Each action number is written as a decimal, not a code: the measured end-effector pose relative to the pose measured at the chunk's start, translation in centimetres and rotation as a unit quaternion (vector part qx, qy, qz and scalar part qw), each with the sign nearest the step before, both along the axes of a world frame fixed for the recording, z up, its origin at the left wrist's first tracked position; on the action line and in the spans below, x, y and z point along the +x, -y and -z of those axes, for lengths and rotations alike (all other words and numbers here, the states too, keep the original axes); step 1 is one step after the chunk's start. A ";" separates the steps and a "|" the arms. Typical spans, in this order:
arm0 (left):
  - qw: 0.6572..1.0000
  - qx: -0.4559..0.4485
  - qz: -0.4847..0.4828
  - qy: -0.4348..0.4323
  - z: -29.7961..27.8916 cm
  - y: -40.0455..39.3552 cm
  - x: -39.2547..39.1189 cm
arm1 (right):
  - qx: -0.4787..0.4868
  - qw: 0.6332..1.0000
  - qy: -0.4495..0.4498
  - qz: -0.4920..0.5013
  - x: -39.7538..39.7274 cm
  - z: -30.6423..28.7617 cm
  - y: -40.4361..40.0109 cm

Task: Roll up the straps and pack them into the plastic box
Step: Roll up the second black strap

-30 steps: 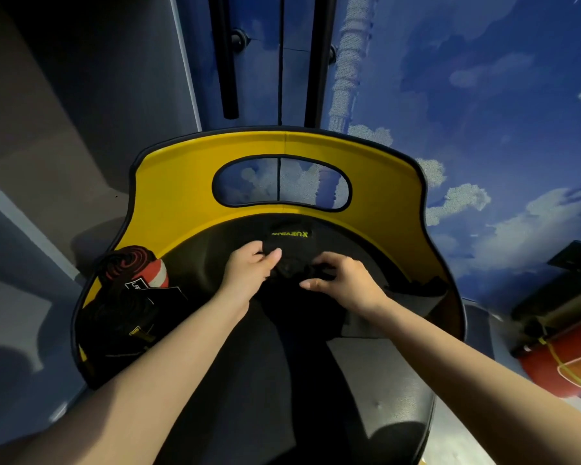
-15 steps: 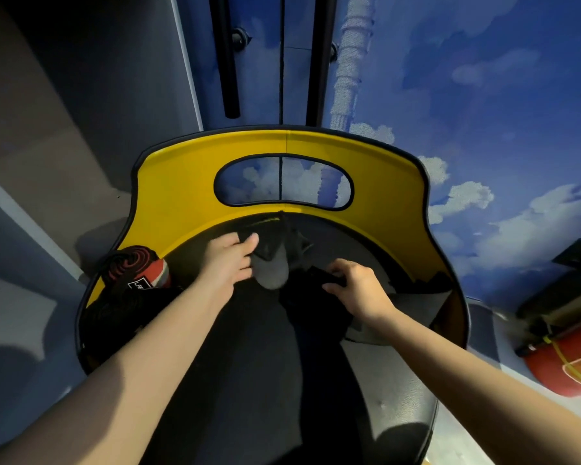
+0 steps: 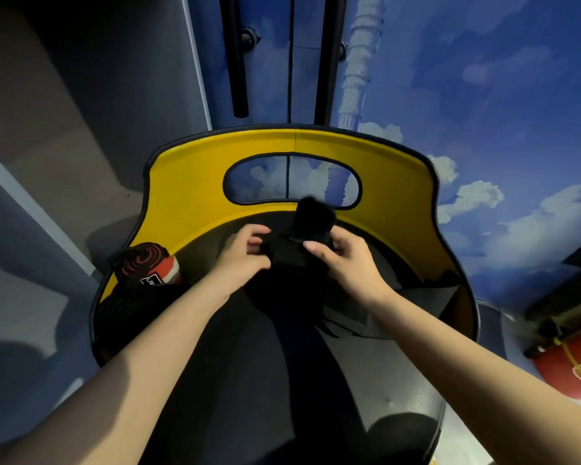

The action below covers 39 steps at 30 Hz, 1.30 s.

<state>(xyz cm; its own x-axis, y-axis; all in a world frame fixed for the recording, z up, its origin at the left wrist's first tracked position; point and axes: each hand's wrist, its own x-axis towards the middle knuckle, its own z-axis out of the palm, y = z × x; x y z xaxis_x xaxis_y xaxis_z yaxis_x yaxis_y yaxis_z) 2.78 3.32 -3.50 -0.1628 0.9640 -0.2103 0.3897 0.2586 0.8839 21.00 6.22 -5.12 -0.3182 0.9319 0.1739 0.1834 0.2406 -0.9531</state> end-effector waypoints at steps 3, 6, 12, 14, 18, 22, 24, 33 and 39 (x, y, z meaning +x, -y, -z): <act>0.991 -0.040 0.126 0.005 0.2 0.9 -0.4 | -0.063 0.991 -0.118 0.008 -1.0 -1.2 -0.4; 0.994 0.051 0.098 -0.021 0.4 0.6 -0.7 | -0.130 0.973 -0.192 0.011 -1.6 -1.8 -1.1; 0.990 0.105 0.031 0.089 0.1 -0.2 -1.0 | -0.247 0.932 -0.264 -0.002 -3.5 -1.3 -2.5; 0.992 0.089 -0.020 0.086 0.4 -0.8 -1.0 | -0.273 0.926 -0.261 -0.003 -3.9 -1.1 -3.2; 0.996 0.009 -0.073 0.045 1.5 -1.9 -0.7 | -0.257 0.946 -0.189 0.060 -4.6 0.4 -4.8; 0.992 -0.051 -0.110 0.043 3.4 -2.1 -0.3 | -0.268 0.948 -0.094 0.143 -5.0 2.8 -5.8; 0.987 -0.083 -0.131 0.050 4.5 -2.2 -0.5 | -0.312 0.941 -0.065 0.116 -5.4 3.7 -5.7; 0.959 -0.149 -0.147 0.190 7.4 -2.5 -0.6 | -0.248 0.920 0.303 0.031 -5.6 4.6 -4.0; 0.923 -0.140 -0.226 0.278 7.3 -3.0 -1.0 | -0.298 0.899 0.291 -0.131 -3.6 3.2 -2.3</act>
<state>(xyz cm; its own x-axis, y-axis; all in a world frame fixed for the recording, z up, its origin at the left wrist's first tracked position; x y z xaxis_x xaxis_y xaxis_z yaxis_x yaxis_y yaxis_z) 1.77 6.28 -10.83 -0.3270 0.7190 -0.6133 -0.3085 0.5322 0.7884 17.38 8.47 -8.31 -0.4166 0.6836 -0.5993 0.7049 -0.1734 -0.6877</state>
